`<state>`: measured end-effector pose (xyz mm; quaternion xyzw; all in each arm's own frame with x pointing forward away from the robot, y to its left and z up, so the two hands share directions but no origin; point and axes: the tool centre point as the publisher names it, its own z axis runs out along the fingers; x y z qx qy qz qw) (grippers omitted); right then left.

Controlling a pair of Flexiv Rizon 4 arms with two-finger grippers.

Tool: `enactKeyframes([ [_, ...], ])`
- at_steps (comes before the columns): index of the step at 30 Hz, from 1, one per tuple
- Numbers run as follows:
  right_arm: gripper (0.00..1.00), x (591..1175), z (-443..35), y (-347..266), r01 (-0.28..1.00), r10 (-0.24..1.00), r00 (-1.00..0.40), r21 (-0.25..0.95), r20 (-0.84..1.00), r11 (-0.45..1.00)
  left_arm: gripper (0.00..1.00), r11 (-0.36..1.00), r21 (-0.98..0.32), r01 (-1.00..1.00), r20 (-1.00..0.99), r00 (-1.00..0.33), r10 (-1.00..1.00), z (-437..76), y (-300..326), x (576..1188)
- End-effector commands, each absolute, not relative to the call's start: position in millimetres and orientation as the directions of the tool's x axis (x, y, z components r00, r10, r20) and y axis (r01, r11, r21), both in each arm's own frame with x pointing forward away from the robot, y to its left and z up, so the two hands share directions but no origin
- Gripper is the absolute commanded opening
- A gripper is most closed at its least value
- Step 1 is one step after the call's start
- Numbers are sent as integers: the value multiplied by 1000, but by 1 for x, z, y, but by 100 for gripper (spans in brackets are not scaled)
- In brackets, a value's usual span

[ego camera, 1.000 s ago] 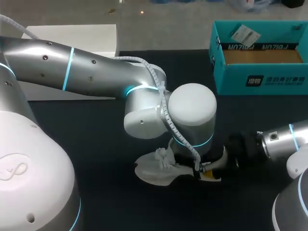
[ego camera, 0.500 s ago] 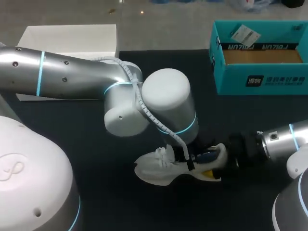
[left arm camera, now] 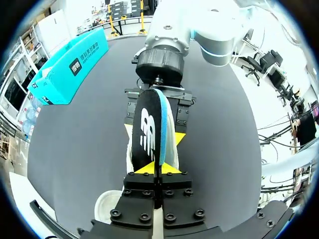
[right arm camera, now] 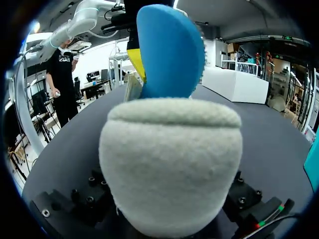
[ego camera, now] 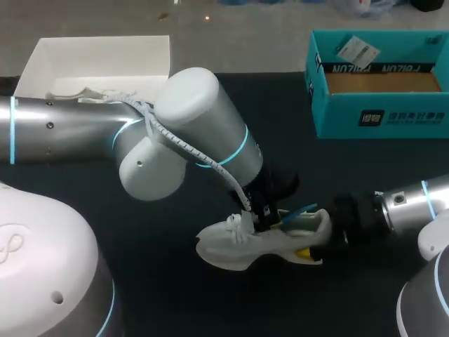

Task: Take the shoe out of the shoebox, open the shoe tongue, remove and reinsert the insole, then place the shoe into the shoebox

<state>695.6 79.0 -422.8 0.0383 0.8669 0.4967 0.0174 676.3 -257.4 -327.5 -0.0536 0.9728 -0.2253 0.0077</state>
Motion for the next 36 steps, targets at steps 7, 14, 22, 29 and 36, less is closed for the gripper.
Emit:
enactKeyframes([
  [7,0,697,-432,81,50,86,-996,861,8,506,0,843,-537,-27,-25,-999,-48,-303,-280,679],
  [14,0,697,-432,81,50,86,-996,861,8,506,32,863,-503,-44,-5,-999,-54,-316,-276,677],
  [22,0,697,-432,81,50,86,-996,861,8,506,36,883,-466,-55,-10,-998,-67,-325,-275,670],
  [29,0,697,-432,81,50,86,-996,861,8,506,32,896,-440,-51,-31,-997,-72,-334,-279,667],
  [36,0,697,-432,81,50,86,-996,861,8,506,25,906,-417,-75,-42,-994,-102,-340,-276,667],
])
